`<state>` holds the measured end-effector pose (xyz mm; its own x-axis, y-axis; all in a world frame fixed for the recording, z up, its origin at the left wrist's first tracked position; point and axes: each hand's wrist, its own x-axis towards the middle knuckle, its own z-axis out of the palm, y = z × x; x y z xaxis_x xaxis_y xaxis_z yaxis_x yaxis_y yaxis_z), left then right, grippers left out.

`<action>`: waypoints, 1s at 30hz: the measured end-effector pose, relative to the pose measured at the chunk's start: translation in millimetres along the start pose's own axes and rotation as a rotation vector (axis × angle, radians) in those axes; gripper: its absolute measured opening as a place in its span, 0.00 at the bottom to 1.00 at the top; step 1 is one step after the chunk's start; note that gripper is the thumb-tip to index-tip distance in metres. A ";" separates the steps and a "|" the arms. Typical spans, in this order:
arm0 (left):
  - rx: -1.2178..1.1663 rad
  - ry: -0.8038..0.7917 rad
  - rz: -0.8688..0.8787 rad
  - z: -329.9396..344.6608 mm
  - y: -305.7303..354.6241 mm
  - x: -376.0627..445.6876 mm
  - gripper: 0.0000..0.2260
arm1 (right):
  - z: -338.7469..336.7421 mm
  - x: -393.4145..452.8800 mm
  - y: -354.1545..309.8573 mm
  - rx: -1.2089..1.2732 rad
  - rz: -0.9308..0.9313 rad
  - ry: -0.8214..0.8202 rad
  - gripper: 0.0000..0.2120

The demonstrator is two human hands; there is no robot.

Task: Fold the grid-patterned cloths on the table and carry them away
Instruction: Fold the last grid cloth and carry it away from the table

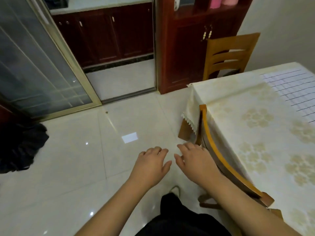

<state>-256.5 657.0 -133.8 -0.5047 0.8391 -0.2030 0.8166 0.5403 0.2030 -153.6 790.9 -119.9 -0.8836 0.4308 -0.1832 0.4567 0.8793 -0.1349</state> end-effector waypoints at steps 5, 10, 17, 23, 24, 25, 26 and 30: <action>0.056 -0.062 0.067 -28.4 -9.5 78.0 0.24 | -23.5 74.3 32.0 0.031 0.015 -0.045 0.26; 0.078 -0.052 0.091 -63.2 -20.6 148.2 0.23 | -37.5 133.9 57.3 0.030 0.038 -0.065 0.30; 0.030 -0.077 0.210 -75.0 -37.3 227.3 0.35 | -48.0 203.9 73.3 0.064 0.173 -0.049 0.27; 0.025 -0.099 0.316 -97.5 -64.4 325.6 0.34 | -61.8 281.1 80.3 0.078 0.287 -0.015 0.35; 0.033 -0.101 0.351 -104.0 -69.7 342.3 0.30 | -66.9 294.8 81.8 0.077 0.310 -0.047 0.39; 0.045 -0.114 0.388 -111.0 -75.5 358.4 0.25 | -71.5 306.4 82.7 0.073 0.344 -0.059 0.39; 0.049 -0.122 0.424 -117.8 -81.1 373.0 0.22 | -75.0 316.3 84.2 0.061 0.371 -0.045 0.35; 0.098 -0.136 0.550 -144.9 -100.4 425.7 0.22 | -89.5 347.2 91.7 0.054 0.474 -0.019 0.24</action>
<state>-593.9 969.1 -101.8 0.0367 0.9759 -0.2151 0.9742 0.0130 0.2251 -427.8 1039.3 -108.7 -0.5748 0.7776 -0.2546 0.8141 0.5748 -0.0823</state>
